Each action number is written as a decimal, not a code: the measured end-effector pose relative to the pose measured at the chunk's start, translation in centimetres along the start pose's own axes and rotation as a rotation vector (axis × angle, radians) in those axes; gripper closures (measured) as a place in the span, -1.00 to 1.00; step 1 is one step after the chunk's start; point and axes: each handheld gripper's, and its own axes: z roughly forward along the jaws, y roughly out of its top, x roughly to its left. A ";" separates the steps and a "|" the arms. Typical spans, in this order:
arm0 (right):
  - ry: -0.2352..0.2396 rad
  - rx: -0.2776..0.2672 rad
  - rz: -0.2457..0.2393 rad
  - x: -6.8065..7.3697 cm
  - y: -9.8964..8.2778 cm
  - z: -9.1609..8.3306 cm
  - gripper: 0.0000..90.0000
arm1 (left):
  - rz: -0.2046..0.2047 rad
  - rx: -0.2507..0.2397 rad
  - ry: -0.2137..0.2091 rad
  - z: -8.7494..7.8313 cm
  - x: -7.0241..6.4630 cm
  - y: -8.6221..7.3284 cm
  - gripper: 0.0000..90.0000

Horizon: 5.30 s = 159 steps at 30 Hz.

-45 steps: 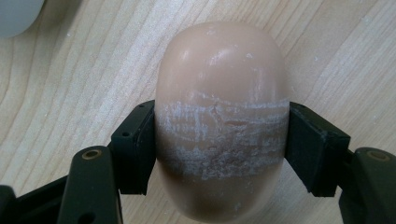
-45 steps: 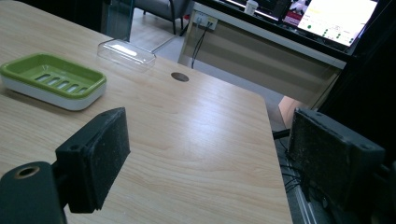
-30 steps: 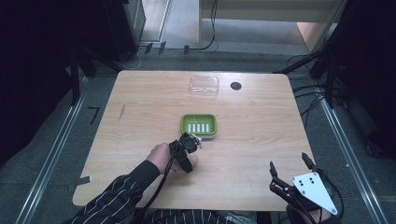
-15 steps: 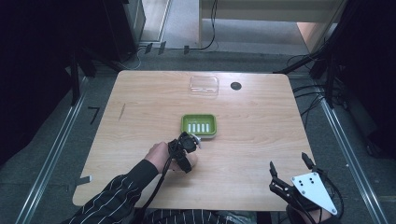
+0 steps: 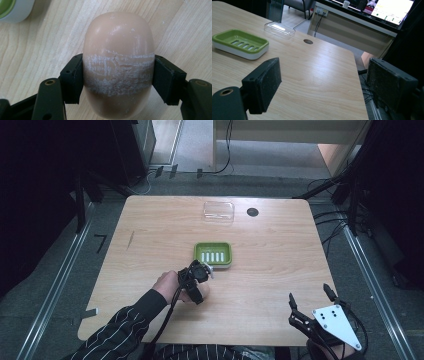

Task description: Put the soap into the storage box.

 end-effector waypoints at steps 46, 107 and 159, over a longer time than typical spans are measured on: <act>0.000 0.001 -0.003 0.0 0.0 0.1 -0.70 | 0.129 -0.051 0.003 -3.4 2.2 1.6 -0.25; 0.011 0.009 0.002 0.0 0.0 0.4 -0.70 | 0.311 -0.067 0.063 -5.5 4.6 4.9 -0.25; -0.006 0.024 0.003 0.0 -0.1 -0.1 -0.70 | 0.379 -0.091 0.096 -4.4 7.5 7.6 -0.25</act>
